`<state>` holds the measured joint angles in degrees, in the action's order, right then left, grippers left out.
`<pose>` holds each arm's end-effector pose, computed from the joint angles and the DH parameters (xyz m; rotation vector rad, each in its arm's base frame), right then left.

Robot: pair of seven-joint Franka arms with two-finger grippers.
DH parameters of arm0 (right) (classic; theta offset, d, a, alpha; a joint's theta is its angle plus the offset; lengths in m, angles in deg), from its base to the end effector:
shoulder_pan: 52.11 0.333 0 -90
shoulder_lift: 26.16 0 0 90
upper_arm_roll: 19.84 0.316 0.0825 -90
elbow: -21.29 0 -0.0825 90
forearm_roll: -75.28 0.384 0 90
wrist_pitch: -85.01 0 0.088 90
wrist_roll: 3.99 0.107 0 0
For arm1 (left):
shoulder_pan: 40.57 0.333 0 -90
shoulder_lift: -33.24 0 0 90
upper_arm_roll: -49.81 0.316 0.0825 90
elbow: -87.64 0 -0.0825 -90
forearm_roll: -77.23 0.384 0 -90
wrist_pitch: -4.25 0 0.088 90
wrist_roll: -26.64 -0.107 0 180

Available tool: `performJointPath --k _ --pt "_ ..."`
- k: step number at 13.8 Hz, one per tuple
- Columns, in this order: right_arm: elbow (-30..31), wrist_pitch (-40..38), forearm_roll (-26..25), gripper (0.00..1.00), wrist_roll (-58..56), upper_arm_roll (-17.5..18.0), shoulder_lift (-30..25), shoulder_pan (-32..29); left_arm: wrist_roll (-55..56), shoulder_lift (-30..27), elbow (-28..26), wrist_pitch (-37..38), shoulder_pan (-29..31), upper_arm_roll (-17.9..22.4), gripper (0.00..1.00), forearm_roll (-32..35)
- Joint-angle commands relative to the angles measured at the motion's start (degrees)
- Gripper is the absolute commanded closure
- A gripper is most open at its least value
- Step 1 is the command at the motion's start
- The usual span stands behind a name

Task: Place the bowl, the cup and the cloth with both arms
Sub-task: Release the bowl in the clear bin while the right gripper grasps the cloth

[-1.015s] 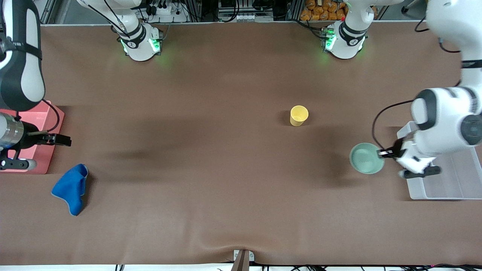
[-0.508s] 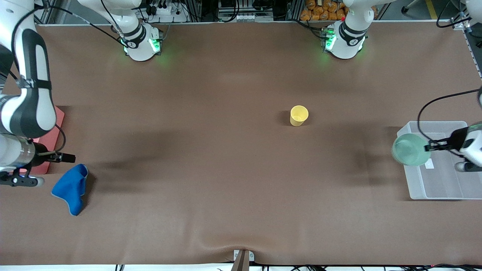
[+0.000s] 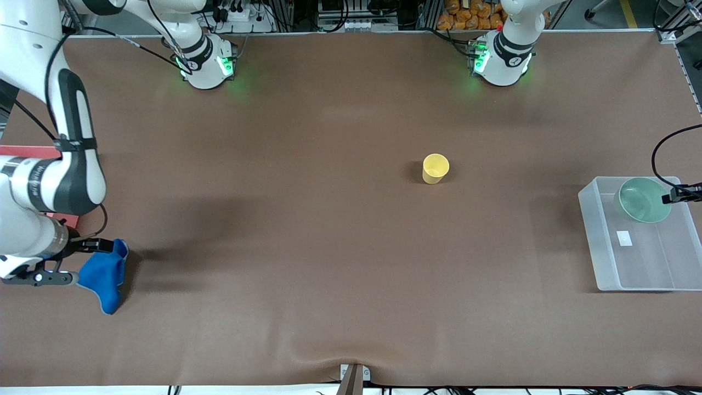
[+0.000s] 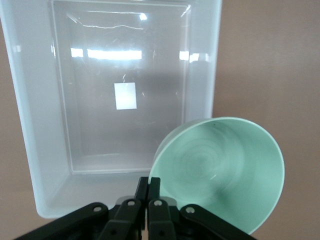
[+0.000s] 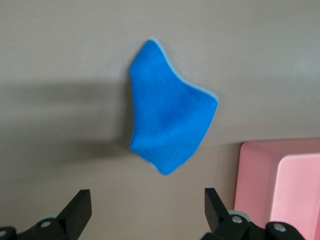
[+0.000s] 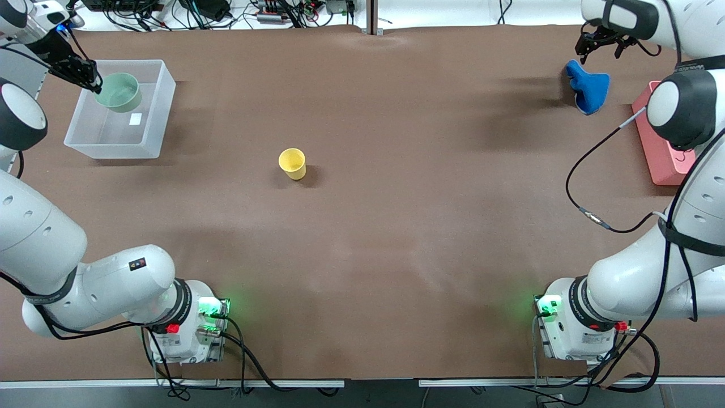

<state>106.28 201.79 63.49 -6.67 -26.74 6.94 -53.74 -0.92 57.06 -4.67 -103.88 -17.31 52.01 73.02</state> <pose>0.6980 -0.1020 0.3398 2.8955 0.0170 -0.0645 0.5963 0.2747 0.3758 3.0287 -0.0168 -0.1534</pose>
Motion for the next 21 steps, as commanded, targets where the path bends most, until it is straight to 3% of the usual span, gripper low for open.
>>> performJointPath --k 1,6,9,11,16,17,18,19,21 --pt "-1.1 3.6 -1.3 0.0 1.2 0.4 1.4 0.0 -1.8 2.8 0.1 -3.3 1.3 -0.7 1.0 2.3" --pt "-1.1 5.2 -1.4 0.0 1.9 0.5 4.5 -0.4 -6.4 6.3 -3.5 -12.3 4.3 -0.9 1.0 1.9" --pt "-1.0 5.0 4.3 0.0 5.1 0.5 5.1 -0.7 -6.6 6.6 -7.3 -17.9 4.3 -0.9 1.0 2.3" --pt "-0.7 5.0 5.2 0.0 5.1 0.5 5.2 -0.7 -7.4 7.1 -9.9 -22.3 4.3 -0.9 1.0 2.2" --pt "-0.4 5.0 5.2 0.0 4.7 0.5 6.7 -1.3 -9.4 8.1 -10.9 -24.3 5.2 -0.9 1.0 2.3" --pt "-0.4 5.2 5.2 0.0 4.4 0.5 7.1 -1.6 -9.7 8.2 -10.8 -24.3 5.0 -1.0 0.83 2.3" --pt "-0.4 5.2 5.2 0.0 4.2 0.5 7.3 -1.9 -9.9 8.3 -10.5 -24.3 4.8 -1.0 0.22 2.3" --pt "-0.5 5.3 5.0 0.0 4.2 0.5 7.9 -1.9 -10.1 8.3 -10.3 -24.3 4.7 -1.1 0.0 2.3" --pt "-0.5 6.5 5.1 0.0 4.2 0.5 8.9 -2.0 -10.2 7.7 -9.6 -24.3 4.4 -1.1 0.0 2.3"
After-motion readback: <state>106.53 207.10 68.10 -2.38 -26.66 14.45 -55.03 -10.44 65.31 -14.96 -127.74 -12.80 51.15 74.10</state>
